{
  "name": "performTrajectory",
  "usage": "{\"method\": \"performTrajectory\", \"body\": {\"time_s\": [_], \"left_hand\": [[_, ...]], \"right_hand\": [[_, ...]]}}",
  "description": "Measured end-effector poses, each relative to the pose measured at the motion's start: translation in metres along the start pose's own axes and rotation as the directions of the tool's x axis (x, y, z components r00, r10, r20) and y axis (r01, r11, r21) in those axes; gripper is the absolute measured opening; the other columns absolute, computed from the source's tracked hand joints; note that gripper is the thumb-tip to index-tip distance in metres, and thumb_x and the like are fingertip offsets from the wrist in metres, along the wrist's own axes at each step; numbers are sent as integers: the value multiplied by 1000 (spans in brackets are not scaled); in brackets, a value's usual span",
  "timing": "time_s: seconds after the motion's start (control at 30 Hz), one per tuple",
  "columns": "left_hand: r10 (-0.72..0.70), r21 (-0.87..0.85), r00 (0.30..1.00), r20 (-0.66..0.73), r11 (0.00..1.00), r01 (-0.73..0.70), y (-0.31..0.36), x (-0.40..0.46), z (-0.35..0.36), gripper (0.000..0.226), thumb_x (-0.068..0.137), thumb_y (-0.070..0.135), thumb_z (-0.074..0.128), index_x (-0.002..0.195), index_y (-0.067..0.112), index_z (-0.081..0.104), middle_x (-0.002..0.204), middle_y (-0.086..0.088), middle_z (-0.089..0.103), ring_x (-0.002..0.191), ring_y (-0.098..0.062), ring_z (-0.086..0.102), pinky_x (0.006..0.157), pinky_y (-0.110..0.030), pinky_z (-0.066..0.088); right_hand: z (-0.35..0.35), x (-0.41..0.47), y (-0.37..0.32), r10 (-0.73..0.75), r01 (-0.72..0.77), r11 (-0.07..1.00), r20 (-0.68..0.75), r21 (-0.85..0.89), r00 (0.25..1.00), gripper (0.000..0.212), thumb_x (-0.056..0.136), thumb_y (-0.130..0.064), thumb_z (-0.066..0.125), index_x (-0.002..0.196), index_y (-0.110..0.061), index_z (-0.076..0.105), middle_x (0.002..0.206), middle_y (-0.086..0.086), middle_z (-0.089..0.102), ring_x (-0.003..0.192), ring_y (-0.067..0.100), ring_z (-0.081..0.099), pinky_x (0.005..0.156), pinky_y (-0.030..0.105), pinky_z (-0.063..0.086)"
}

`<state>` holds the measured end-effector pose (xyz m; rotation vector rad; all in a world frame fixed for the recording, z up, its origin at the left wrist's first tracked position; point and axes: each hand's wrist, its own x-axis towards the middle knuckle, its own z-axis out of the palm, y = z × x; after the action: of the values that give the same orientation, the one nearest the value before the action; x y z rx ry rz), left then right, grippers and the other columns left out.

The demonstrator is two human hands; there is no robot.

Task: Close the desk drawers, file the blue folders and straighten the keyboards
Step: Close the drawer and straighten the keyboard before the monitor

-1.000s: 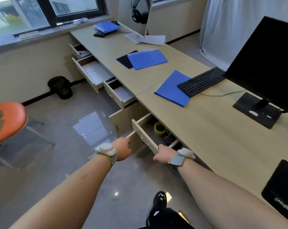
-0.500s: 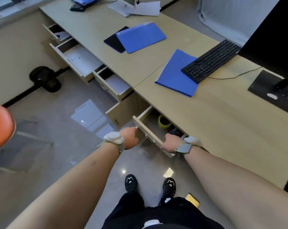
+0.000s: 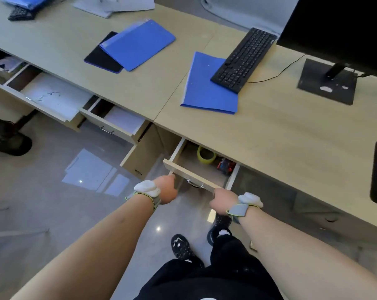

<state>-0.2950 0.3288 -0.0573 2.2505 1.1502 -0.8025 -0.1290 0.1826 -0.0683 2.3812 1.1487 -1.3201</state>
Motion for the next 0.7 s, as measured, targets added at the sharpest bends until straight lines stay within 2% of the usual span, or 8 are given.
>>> {"method": "performTrajectory", "body": {"time_s": [0.07, 0.13, 0.23, 0.37, 0.43, 0.6, 0.7], "left_hand": [[-3, 11, 1000, 20, 1000, 3, -1, 11, 5, 48, 91, 26, 48, 136, 12, 47, 121, -10, 65, 104, -31, 65, 87, -40, 55], [4, 38, 998, 56, 999, -6, 1, 24, 10, 43, 90, 23, 48, 132, 11, 47, 121, -10, 63, 101, -31, 64, 85, -40, 54], [29, 56, 997, 66, 998, -33, 6, 35, 19, 35, 88, 23, 48, 121, 13, 49, 122, -11, 61, 96, -31, 62, 82, -41, 54], [60, 57, 994, 95, 996, -66, 16, 50, 30, 47, 86, 27, 46, 132, 19, 46, 133, -6, 54, 110, -34, 61, 88, -44, 52], [59, 53, 993, 98, 996, -65, 18, 53, 31, 49, 84, 29, 44, 133, 21, 45, 133, -4, 52, 109, -34, 61, 89, -47, 52], [62, 33, 992, 113, 997, -66, 25, 67, 35, 51, 87, 26, 47, 137, 18, 45, 139, -5, 49, 110, -33, 61, 86, -44, 53], [72, 32, 992, 103, 997, -76, 29, 74, 35, 50, 88, 27, 47, 137, 17, 45, 140, -4, 48, 113, -33, 60, 86, -42, 51]], "right_hand": [[9, 10, 2, 15, -15, 1000, 20, 0, 1000, 25, 87, -18, 50, 109, -11, 61, 99, 6, 61, 90, 27, 60, 70, 29, 44], [20, 23, 9, 44, -45, 999, 22, 26, 999, 26, 85, -18, 49, 107, -13, 61, 105, 7, 66, 95, 27, 64, 78, 31, 48], [29, 32, 14, 60, -59, 995, -3, 75, 998, 30, 89, -18, 49, 116, -11, 60, 112, 8, 66, 94, 26, 62, 78, 30, 48], [38, 45, 23, 92, -90, 991, -23, 104, 995, 37, 89, -19, 51, 124, -11, 56, 119, 9, 63, 103, 29, 64, 81, 33, 51], [39, 46, 25, 97, -93, 990, -33, 109, 995, 38, 88, -20, 51, 124, -10, 55, 119, 10, 62, 103, 30, 63, 82, 35, 52], [38, 59, 31, 92, -89, 991, -30, 95, 995, 34, 90, -19, 49, 122, -9, 54, 120, 10, 61, 106, 30, 62, 82, 34, 50], [39, 64, 34, 65, -63, 996, -21, 62, 998, 32, 95, -16, 46, 124, -8, 56, 126, 10, 61, 114, 28, 61, 89, 30, 47]]}}
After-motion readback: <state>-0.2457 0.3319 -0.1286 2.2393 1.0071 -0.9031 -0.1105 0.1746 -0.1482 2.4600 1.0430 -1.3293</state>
